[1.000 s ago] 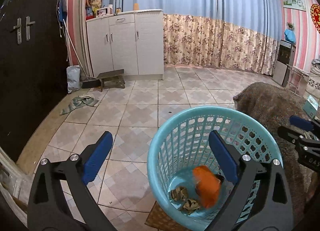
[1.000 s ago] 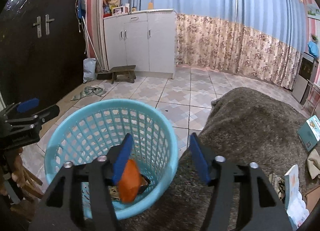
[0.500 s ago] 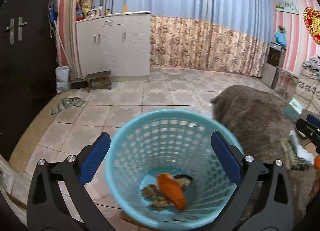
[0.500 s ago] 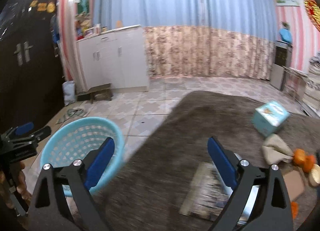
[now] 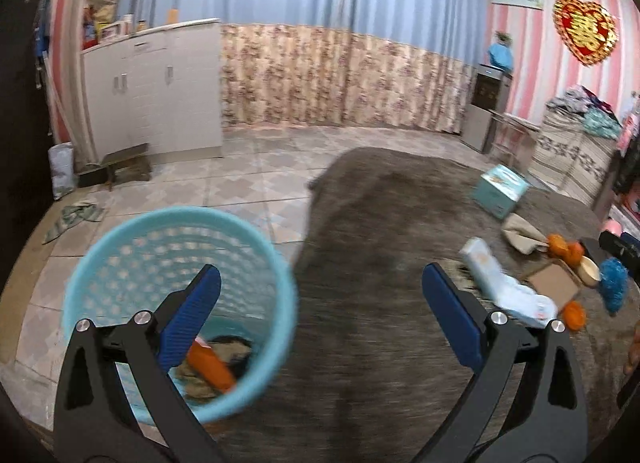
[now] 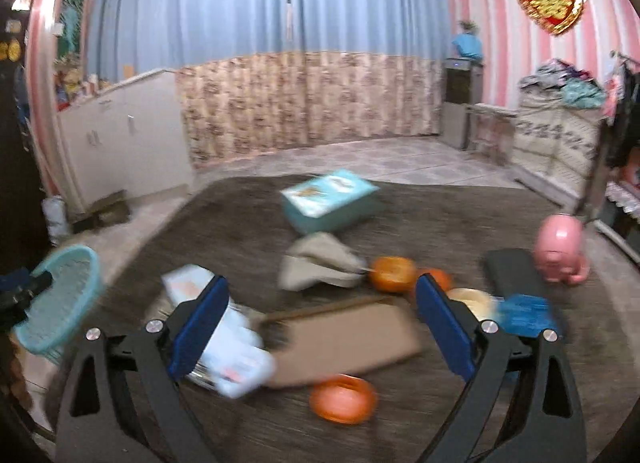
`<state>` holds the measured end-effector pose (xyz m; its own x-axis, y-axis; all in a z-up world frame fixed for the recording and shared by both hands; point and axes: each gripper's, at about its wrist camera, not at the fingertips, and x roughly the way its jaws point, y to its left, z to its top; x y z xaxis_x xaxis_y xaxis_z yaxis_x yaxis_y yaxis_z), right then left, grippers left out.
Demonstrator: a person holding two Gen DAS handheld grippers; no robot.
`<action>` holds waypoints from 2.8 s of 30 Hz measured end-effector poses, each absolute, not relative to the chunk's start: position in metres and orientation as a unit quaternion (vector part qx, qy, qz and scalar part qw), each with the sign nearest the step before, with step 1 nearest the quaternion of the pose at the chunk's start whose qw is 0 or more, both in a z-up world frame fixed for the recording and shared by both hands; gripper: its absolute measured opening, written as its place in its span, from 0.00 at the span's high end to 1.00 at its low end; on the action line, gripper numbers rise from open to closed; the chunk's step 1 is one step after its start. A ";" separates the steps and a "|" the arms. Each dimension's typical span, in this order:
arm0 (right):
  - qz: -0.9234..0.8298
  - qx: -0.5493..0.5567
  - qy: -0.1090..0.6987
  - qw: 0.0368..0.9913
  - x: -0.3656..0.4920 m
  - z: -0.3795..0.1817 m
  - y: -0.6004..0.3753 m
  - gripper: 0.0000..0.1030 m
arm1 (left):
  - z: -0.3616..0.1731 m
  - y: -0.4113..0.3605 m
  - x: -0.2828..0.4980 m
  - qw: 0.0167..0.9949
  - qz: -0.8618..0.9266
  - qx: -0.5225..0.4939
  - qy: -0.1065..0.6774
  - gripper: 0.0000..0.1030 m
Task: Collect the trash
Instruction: 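Move both tools back over the rug toward the orange bowl, then grasp the orange bowl rim with the right tool, then grasp the white-and-blue paper card with the left tool while the right holds the orange cup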
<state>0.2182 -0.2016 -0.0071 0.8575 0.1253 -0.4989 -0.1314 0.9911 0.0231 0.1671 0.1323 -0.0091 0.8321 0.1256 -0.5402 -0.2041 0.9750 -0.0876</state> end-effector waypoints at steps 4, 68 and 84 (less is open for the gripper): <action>0.032 -0.031 0.269 0.962 0.209 -0.020 -0.235 0.10 | -0.012 0.095 0.177 0.954 0.061 -0.071 0.284 0.05; 0.112 0.025 0.330 0.937 0.211 -0.079 -0.255 0.61 | -0.054 0.017 0.251 0.931 0.027 -0.065 0.357 0.07; 0.114 0.048 0.330 0.936 0.215 -0.084 -0.259 0.61 | -0.066 -0.027 0.273 0.930 -0.038 -0.030 0.365 0.50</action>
